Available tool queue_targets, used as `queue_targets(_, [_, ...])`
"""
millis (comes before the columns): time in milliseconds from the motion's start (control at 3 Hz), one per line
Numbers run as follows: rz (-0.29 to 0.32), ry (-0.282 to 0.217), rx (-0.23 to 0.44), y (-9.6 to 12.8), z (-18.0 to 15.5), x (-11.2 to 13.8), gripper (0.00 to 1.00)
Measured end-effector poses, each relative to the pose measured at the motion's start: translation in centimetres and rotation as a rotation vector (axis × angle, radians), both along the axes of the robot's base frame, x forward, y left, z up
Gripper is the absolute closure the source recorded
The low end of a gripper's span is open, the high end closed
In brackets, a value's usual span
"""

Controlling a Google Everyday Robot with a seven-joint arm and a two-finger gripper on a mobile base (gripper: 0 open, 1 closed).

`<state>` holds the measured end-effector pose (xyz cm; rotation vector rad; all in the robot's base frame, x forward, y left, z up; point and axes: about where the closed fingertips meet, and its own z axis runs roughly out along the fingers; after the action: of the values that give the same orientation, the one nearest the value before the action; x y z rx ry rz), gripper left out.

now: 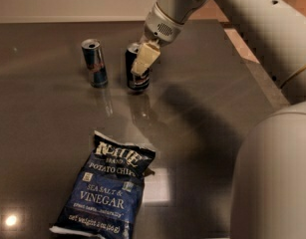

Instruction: Move pepsi can near redbull can

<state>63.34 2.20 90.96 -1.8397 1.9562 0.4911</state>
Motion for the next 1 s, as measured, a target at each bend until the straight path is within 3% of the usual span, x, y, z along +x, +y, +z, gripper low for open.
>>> queue_targets(667, [-0.082,0.009,-0.028,3.6,-0.8,1.6,1.0])
queue_targets(1000, [-0.106,0.004,-0.026,4.9,-1.1,1.9,0.83])
